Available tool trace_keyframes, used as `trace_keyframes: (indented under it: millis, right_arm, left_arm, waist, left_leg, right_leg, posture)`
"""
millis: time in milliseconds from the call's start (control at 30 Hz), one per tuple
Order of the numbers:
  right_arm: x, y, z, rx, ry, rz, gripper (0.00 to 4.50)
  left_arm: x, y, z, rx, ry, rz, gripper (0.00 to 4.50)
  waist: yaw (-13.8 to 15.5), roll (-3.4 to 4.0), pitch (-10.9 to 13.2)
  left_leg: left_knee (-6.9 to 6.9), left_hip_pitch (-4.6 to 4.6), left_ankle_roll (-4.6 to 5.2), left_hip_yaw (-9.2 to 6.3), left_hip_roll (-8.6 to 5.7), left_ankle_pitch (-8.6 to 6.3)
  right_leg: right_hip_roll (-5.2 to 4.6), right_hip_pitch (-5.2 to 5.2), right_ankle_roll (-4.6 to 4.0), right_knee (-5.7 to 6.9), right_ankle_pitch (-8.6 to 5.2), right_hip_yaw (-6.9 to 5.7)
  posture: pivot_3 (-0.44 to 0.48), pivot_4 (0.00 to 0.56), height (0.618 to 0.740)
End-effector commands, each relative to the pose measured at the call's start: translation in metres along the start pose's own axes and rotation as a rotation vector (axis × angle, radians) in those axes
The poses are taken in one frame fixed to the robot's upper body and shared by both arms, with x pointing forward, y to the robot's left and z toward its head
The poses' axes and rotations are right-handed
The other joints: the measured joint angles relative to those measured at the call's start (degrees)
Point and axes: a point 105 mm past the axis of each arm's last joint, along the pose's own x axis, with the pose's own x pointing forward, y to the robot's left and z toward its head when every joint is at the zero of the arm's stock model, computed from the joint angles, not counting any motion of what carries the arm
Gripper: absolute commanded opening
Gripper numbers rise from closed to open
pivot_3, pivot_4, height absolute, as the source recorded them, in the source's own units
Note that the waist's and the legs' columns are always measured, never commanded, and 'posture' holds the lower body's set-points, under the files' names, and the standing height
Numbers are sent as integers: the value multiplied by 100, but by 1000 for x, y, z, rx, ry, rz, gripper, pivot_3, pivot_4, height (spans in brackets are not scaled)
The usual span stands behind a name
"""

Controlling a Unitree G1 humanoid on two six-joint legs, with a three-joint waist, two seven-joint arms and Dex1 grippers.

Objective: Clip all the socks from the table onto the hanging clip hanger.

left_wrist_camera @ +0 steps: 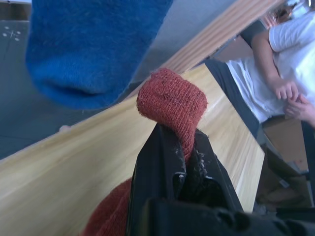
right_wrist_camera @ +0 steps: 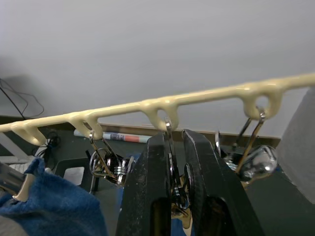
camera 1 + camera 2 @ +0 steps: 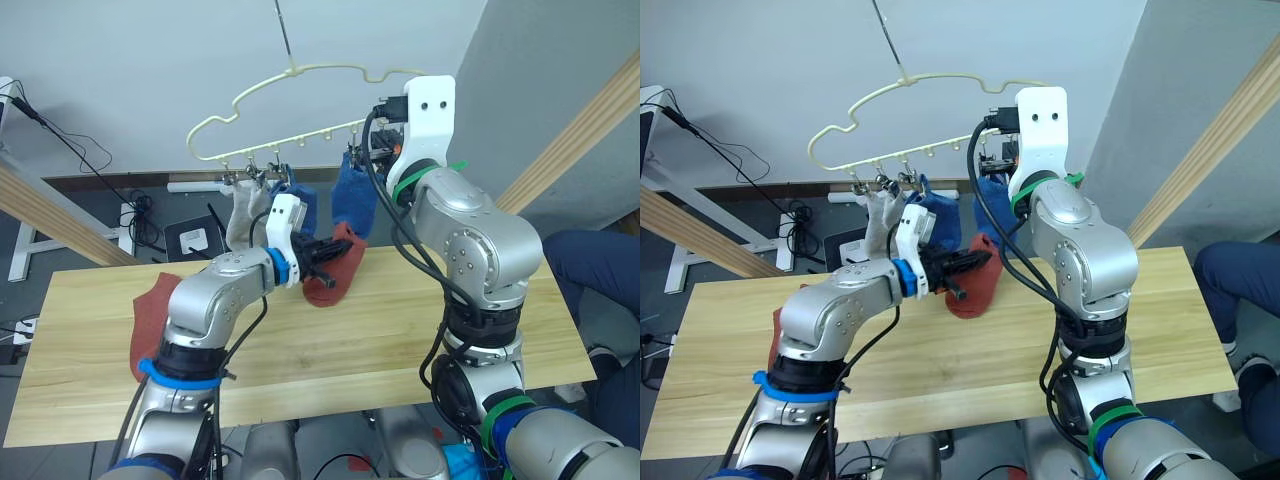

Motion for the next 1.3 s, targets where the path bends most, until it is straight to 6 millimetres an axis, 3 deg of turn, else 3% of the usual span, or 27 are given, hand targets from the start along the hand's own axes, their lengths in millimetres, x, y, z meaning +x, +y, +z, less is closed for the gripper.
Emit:
trace_keyframes:
  millis: [33, 300, 600, 1300]
  right_arm:
    - [-3, 4, 17, 2, -66, 12, 126]
    - [-3, 5, 17, 6, -66, 14, 126]
    - [-3, 5, 17, 7, -64, 14, 126]
    - [-3, 6, 15, 12, -60, 15, 126]
  left_arm:
    - [15, -11, 19, 50, -66, -35, 30]
    - [30, -15, 40, 64, -127, -45, 30]
    - [34, -13, 61, 66, -196, -26, 30]
    - [37, -15, 83, 23, -274, -31, 30]
  waist:
    - [0, 0, 0]
    - [-7, 0, 0]
    - [-8, 0, 0]
    - [-7, 0, 0]
  left_leg:
    - [0, -1, 0, 1, -1, 0]
    - [0, -4, 0, 2, 0, 0]
    - [0, -7, 0, 3, -2, 0]
    - [0, -8, 0, 3, -3, 0]
  right_leg:
    - [0, 0, 0, 0, 0, 1]
    - [1, -2, 0, -1, 0, 3]
    - [-1, -3, 2, -4, -1, 4]
    - [-1, -4, 4, -4, -2, 4]
  posture:
    - [-201, 355, 740]
    - [-210, 351, 740]
    - [-209, 352, 740]
    - [-209, 350, 740]
